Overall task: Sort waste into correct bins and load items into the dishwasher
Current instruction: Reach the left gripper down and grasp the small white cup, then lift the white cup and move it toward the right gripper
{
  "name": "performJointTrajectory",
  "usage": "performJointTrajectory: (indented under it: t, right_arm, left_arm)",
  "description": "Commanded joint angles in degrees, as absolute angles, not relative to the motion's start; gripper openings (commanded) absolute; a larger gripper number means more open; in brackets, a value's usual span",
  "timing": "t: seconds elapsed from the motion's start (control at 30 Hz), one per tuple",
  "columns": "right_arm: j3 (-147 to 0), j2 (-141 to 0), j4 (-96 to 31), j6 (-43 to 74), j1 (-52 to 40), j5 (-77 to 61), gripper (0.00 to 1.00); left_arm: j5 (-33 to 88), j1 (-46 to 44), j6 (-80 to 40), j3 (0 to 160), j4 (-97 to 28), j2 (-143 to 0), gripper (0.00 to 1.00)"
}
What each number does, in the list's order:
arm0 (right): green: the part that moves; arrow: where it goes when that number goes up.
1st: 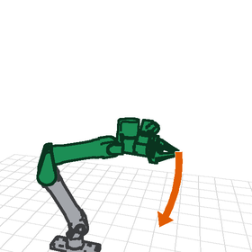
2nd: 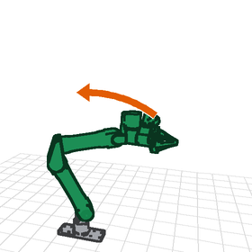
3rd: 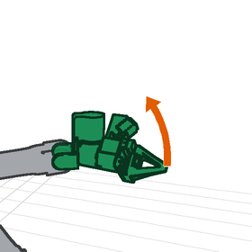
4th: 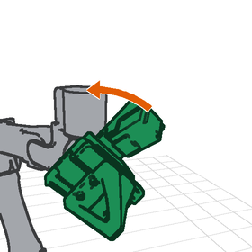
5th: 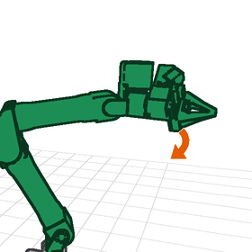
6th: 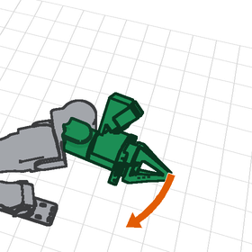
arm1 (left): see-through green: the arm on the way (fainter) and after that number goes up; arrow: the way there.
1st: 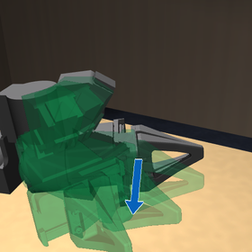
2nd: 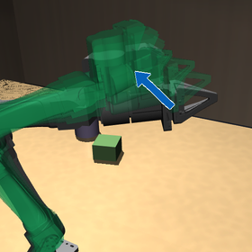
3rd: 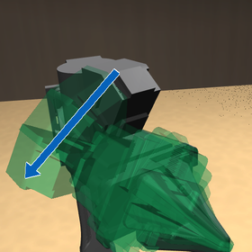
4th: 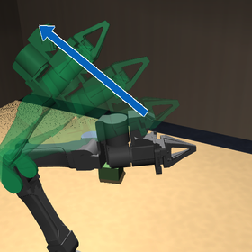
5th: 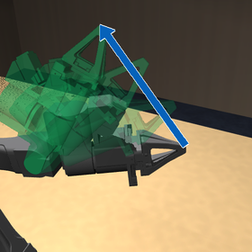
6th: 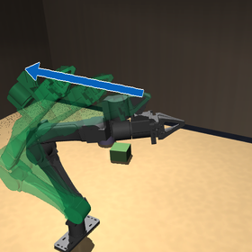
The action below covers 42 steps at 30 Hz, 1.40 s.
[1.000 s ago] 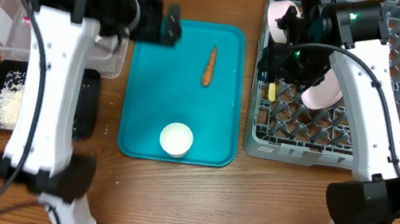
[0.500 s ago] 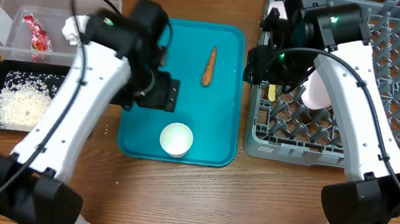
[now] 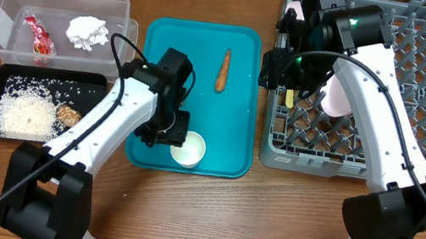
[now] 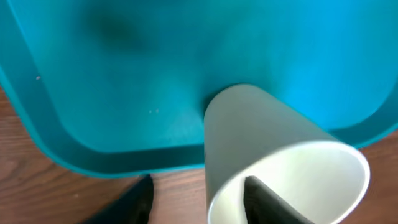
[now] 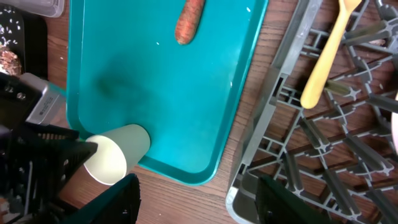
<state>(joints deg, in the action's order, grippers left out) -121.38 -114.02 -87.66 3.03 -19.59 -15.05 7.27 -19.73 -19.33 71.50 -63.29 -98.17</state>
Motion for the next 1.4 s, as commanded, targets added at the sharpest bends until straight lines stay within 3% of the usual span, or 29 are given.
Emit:
performJointTrajectory:
  t: [0.0, 0.1, 0.23, 0.4, 0.6, 0.7, 0.8, 1.07, 1.37]
  right_arm:
    - [-121.12, -112.62, -87.29, 3.20, -19.66, -15.53, 0.62]
    - [-121.12, -112.62, -87.33, 3.22, -19.66, -15.53, 0.62]
    - [-121.12, -112.62, -87.48, 3.22, -19.66, -15.53, 0.61]
    - [-121.12, -112.62, -86.52, 3.86, -19.64, -15.57, 0.59]
    - [-121.12, -112.62, -82.67, 4.36, -19.07, -20.34, 0.60]
    - [-121.12, -112.62, -79.22, 1.63, -18.50, -27.49, 0.74]
    - [-121.12, -112.81, -74.24, 0.97, -17.93, -34.85, 0.77]
    - [-121.10, -114.96, -63.51, -5.52, -16.95, -55.96, 0.77]
    - [-119.11, -119.39, -59.24, -19.84, -17.19, -79.59, 0.77]
  left_arm:
    - [7.55, -19.27, -19.77, 70.24, -61.47, -98.15, 0.30]
    - [7.49, -19.59, -21.10, 68.75, -60.07, -98.15, 0.26]
    - [7.42, -19.64, -22.09, 66.54, -58.17, -98.15, 0.04]
    - [9.91, -18.96, -19.79, 67.75, -58.26, -98.10, 0.04]
    - [34.57, -13.61, -6.98, 77.67, -61.12, -98.10, 0.04]
    - [42.83, -9.15, -2.70, 82.89, -63.90, -98.10, 0.04]
    - [51.37, -3.11, 0.99, 87.29, -65.49, -98.10, 0.04]
    - [70.32, 9.19, 8.21, 89.01, -69.08, -98.13, 0.04]
    - [83.57, 11.97, 13.37, 89.01, -72.36, -98.13, 0.04]
